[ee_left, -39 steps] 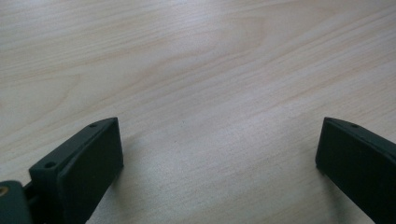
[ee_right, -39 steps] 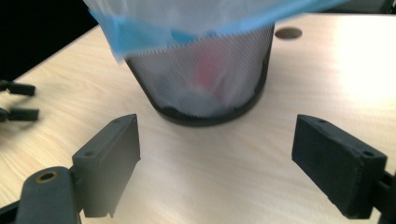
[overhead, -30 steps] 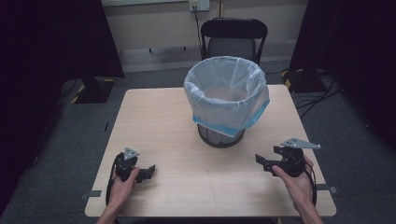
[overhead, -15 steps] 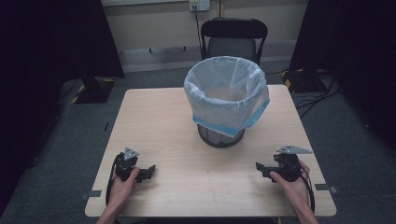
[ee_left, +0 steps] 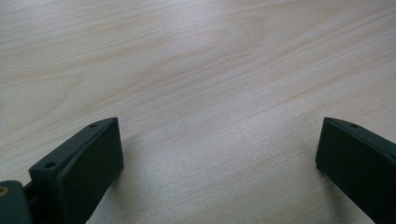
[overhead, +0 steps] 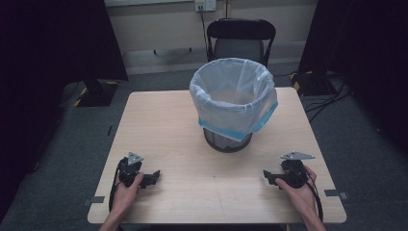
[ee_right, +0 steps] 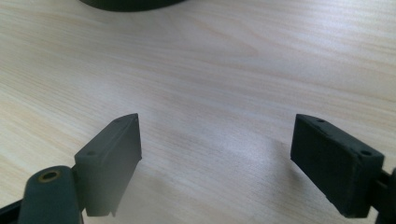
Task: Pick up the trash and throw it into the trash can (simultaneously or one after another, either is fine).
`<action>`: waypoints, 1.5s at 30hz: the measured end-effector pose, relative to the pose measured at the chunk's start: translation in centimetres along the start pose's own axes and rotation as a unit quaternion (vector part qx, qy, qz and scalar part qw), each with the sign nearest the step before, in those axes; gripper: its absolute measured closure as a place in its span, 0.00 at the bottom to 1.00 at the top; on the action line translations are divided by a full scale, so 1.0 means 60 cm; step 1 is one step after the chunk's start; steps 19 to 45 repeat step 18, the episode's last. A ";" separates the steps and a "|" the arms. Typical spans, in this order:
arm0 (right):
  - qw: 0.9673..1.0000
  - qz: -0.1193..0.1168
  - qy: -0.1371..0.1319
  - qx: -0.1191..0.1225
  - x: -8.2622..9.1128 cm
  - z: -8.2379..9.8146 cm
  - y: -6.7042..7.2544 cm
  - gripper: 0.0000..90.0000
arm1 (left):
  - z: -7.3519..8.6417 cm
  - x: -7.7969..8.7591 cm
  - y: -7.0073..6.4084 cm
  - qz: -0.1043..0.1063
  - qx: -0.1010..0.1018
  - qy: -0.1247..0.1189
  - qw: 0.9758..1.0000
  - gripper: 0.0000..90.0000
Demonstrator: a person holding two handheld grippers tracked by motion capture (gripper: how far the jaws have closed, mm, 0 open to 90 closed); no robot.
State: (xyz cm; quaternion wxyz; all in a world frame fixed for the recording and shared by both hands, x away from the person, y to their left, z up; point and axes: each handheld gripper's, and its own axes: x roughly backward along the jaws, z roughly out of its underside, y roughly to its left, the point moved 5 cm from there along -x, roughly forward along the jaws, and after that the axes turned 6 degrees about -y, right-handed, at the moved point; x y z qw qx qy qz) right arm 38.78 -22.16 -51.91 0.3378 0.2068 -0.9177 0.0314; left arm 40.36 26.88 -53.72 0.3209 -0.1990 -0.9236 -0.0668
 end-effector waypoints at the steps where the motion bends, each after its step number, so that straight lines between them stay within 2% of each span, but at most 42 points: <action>1: 1.000 0.002 0.001 -0.001 -0.002 0.001 0.000 0.19 | 0.000 0.000 0.000 0.000 -0.002 0.001 1.000 0.00; 9: 1.000 0.018 0.008 0.013 -0.012 0.009 -0.001 0.19 | 0.000 0.000 0.000 0.001 -0.002 0.002 1.000 0.00; 10: 1.000 0.022 0.006 0.019 -0.013 0.010 -0.001 0.19 | 0.000 0.000 0.000 0.000 -0.001 0.001 1.000 0.00; 11: 0.999 0.031 0.000 0.036 -0.015 0.012 0.002 0.17 | 0.000 0.000 0.000 0.000 0.000 0.000 1.000 0.00; 13: 0.999 0.036 -0.011 0.032 -0.017 0.015 0.003 0.16 | 0.000 0.000 0.000 0.001 -0.002 0.002 1.000 0.00; 17: 0.999 0.032 -0.023 0.037 -0.018 0.017 0.001 0.14 | 0.000 0.000 0.000 0.001 -0.001 0.002 1.000 0.00; 45: 0.999 0.032 -0.023 0.037 -0.018 0.017 0.001 0.14 | 0.000 0.000 0.000 0.001 -0.002 0.002 1.000 0.00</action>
